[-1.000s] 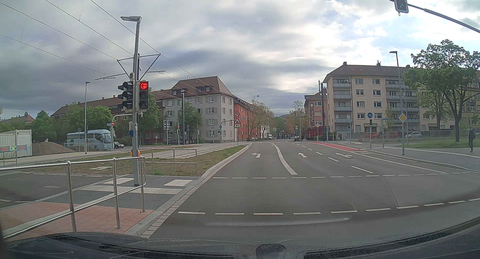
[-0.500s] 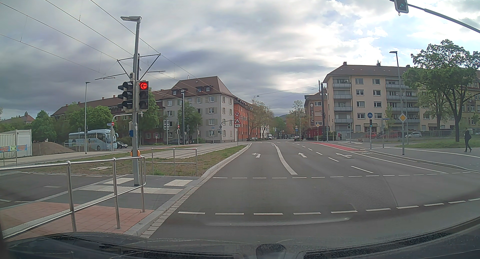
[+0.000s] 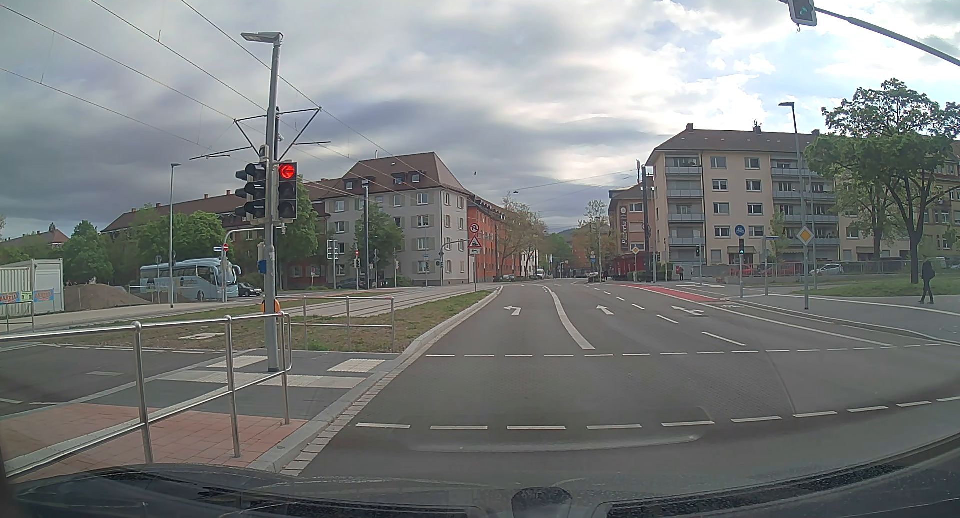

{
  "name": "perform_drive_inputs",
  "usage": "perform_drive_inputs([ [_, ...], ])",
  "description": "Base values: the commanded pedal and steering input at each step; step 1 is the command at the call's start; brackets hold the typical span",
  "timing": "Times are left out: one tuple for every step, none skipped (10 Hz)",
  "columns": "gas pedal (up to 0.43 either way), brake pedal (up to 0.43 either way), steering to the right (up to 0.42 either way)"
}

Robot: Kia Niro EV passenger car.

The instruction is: Follow the waypoints while adhering to traffic rules and regulations

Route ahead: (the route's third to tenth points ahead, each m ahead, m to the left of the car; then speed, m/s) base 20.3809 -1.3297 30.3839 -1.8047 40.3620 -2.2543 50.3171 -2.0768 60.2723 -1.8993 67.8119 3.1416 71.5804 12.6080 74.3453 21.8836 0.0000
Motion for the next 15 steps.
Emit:
perform_drive_inputs([
  [0.000, 0.256, 0.005],
  [0.000, 0.256, 0.005],
  [0.000, 0.256, 0.005],
  [0.000, 0.256, 0.005],
  [0.000, 0.256, 0.005],
  [0.000, 0.256, 0.005],
  [0.000, 0.256, 0.005],
  [0.000, 0.256, 0.005],
  [0.000, 0.256, 0.005],
  [0.000, 0.256, 0.004],
  [0.000, 0.256, 0.003],
  [0.000, 0.256, 0.002],
  [0.000, 0.256, 0.001],
  [0.000, 0.256, 0.000],
  [0.000, 0.256, 0.000],
])
